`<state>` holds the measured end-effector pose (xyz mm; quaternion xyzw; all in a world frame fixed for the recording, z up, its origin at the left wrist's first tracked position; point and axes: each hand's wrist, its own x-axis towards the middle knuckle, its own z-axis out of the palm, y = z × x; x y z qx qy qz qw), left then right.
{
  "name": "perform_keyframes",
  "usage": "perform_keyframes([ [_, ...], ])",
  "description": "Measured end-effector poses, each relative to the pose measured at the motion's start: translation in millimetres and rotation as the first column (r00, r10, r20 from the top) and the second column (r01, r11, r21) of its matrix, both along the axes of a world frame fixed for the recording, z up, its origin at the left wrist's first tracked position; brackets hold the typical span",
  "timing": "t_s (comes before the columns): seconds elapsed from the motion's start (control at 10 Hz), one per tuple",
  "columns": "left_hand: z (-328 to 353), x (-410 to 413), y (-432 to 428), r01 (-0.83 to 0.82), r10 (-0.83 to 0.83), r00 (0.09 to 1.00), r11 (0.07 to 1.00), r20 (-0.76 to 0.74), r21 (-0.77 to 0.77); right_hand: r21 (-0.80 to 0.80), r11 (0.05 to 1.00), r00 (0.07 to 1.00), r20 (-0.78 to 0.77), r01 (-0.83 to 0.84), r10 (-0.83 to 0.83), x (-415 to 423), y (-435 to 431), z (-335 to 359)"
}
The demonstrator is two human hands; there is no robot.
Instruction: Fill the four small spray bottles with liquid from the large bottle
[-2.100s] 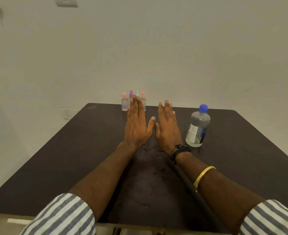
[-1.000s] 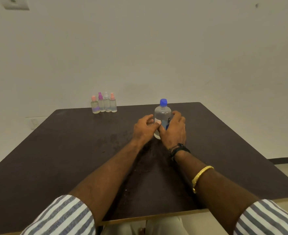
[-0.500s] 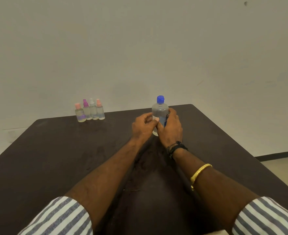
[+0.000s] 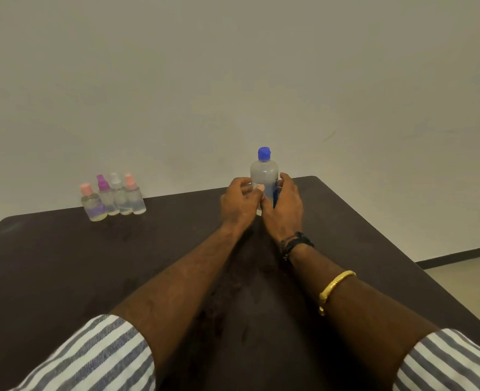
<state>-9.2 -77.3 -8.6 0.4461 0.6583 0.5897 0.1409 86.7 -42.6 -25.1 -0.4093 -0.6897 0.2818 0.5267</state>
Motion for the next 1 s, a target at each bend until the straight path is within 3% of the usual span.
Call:
perform_keyframes([
  [0.4,-21,-16,67,0.070,-0.067,0.993,0.997,-0.097,0.030,-0.002,0.996,0.996,0.010,-0.084,0.084,-19,55,-17],
  [0.7,-32,-22,80,0.160,-0.152,0.979,0.986,-0.136,0.049,-0.016,0.994,0.987,0.115,-0.109,0.111,-23,72,-29],
  [1.0,-29,-16,63,0.079,-0.069,0.991,0.993,-0.115,0.085,-0.020,0.994,0.988,0.107,-0.108,0.110,-24,66,-32],
])
